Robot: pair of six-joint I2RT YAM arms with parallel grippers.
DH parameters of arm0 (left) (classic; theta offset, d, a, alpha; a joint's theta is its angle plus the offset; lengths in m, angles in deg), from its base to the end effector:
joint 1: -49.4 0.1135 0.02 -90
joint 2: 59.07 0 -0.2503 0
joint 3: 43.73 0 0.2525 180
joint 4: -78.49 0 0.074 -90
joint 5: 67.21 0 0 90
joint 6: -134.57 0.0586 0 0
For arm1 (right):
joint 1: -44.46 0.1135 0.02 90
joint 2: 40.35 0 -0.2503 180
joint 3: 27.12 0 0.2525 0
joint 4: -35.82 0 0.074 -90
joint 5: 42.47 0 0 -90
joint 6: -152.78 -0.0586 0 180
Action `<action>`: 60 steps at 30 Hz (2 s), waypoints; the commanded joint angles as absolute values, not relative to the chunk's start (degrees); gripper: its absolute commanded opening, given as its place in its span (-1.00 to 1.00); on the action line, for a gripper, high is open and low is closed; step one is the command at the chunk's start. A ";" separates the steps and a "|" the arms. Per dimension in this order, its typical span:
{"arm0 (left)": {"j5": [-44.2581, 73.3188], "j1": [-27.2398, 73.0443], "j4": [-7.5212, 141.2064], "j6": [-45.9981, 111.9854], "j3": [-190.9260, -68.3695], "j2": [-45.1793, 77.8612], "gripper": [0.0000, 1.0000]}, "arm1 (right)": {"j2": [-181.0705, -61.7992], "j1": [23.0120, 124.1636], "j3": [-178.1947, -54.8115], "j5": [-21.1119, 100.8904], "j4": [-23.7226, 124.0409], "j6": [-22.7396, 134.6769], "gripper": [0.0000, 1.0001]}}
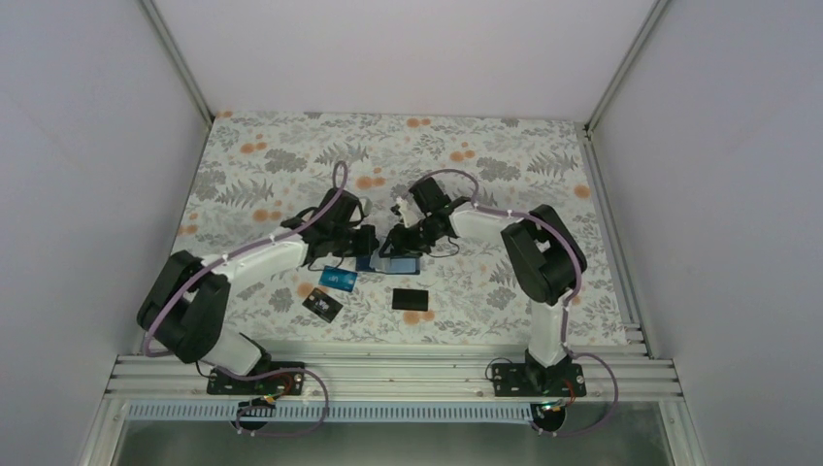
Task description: Put the credit cards into the card holder
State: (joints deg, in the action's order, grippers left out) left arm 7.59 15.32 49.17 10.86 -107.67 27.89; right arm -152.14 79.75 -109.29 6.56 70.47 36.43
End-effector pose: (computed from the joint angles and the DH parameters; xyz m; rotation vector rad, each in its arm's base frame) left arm 0.2555 -0.1914 0.1614 0.1281 2.6281 -0.7910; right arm 0.2910 0.2531 0.1146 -0.4664 2.8335 1.2527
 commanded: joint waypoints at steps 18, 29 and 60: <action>14.11 20.41 39.90 10.73 -97.39 7.82 -0.93 | -160.16 86.80 -122.92 8.67 76.13 34.83 -0.04; 16.19 21.18 36.04 10.74 -96.74 2.87 -0.87 | -160.33 86.83 -130.03 8.10 79.00 37.03 0.00; 15.66 8.59 34.18 5.56 -90.80 -5.60 -0.58 | -132.13 84.28 -95.30 18.74 72.79 35.95 0.07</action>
